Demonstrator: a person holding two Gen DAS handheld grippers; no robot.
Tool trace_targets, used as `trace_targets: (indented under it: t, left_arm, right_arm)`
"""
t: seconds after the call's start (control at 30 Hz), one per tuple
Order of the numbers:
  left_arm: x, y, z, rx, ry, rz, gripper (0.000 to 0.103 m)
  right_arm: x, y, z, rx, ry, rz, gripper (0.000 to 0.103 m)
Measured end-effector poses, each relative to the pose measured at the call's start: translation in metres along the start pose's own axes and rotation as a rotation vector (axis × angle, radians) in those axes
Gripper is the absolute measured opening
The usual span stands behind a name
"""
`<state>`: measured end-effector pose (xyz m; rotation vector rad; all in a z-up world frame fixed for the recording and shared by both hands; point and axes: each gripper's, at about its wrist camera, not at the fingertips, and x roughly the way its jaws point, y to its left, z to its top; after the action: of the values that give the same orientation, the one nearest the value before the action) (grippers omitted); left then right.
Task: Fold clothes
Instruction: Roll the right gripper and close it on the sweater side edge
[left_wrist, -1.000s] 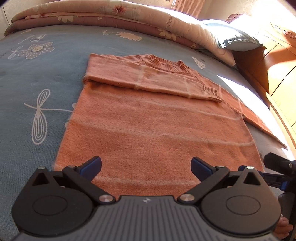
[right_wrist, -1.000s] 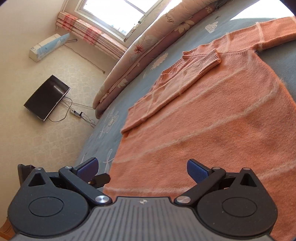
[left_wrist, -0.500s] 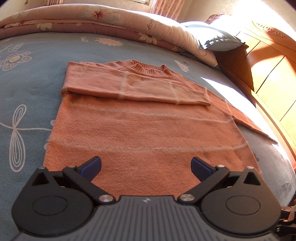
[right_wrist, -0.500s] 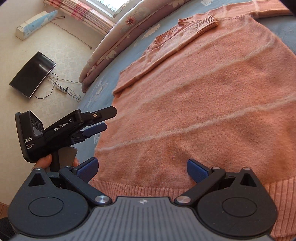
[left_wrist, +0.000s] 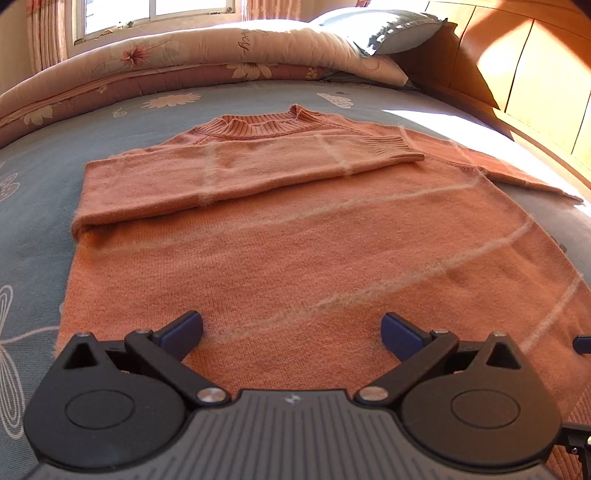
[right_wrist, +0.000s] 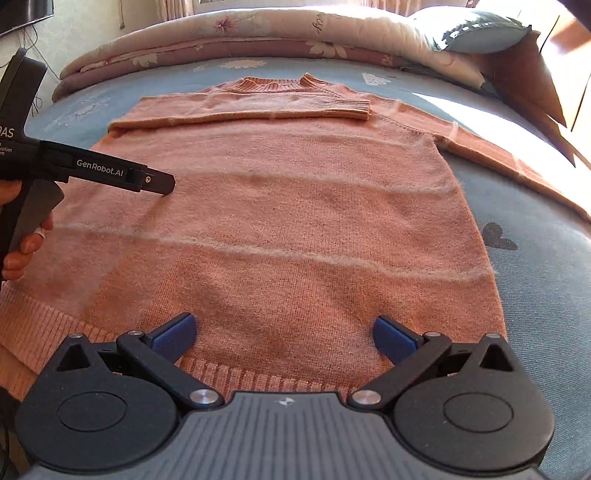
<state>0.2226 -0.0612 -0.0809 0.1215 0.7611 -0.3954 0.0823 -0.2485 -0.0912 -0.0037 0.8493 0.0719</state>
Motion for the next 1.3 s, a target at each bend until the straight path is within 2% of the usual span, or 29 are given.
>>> trace_targets:
  t: [0.13,0.2,0.27,0.33,0.43,0.57,0.63,0.7,0.83,0.87,0.97,1.1,1.3]
  left_arm:
    - [0.001,0.0,-0.002,0.0,-0.018,-0.007,0.102]
    - [0.001,0.0,-0.004,0.005,-0.03,-0.005,0.102]
    - [0.001,-0.001,-0.006,0.011,-0.041,-0.002,0.102]
    - [0.001,-0.002,-0.007,0.014,-0.052,0.0,0.102]
    - [0.001,0.0,-0.009,0.004,-0.068,-0.004,0.102]
    - [0.002,0.001,-0.009,-0.002,-0.077,-0.008,0.102]
    - [0.002,0.001,-0.009,-0.001,-0.08,-0.008,0.102]
    - [0.003,0.0,-0.009,-0.001,-0.082,-0.007,0.102]
    - [0.004,0.0,-0.009,0.001,-0.085,-0.005,0.102]
    - [0.004,0.0,-0.01,0.002,-0.085,-0.004,0.102]
    - [0.003,0.001,-0.01,0.003,-0.086,-0.004,0.102]
    - [0.003,0.001,-0.01,0.002,-0.087,-0.006,0.102]
    - [0.004,0.002,-0.01,0.003,-0.088,-0.006,0.102]
  right_arm:
    - [0.0,-0.005,0.0,0.017,-0.002,0.005,0.103]
    - [0.0,-0.004,0.006,0.017,0.033,0.003,0.103]
    - [-0.004,-0.009,0.015,0.059,0.068,0.005,0.103]
    - [-0.014,-0.027,0.025,0.134,0.037,0.04,0.103]
    - [-0.034,-0.084,0.045,0.307,-0.09,0.049,0.103]
    - [-0.038,-0.202,0.055,0.698,-0.259,0.065,0.099]
    - [-0.033,-0.26,0.05,0.903,-0.324,0.087,0.089]
    - [-0.024,-0.299,0.042,1.048,-0.37,0.065,0.074]
    - [-0.001,-0.348,0.029,1.25,-0.433,0.052,0.057]
    - [0.005,-0.354,0.027,1.277,-0.445,0.047,0.051]
    - [0.026,-0.37,0.026,1.348,-0.473,0.012,0.048]
    - [0.052,-0.392,0.024,1.442,-0.465,-0.011,0.048]
    - [0.07,-0.409,0.036,1.456,-0.469,-0.05,0.042]
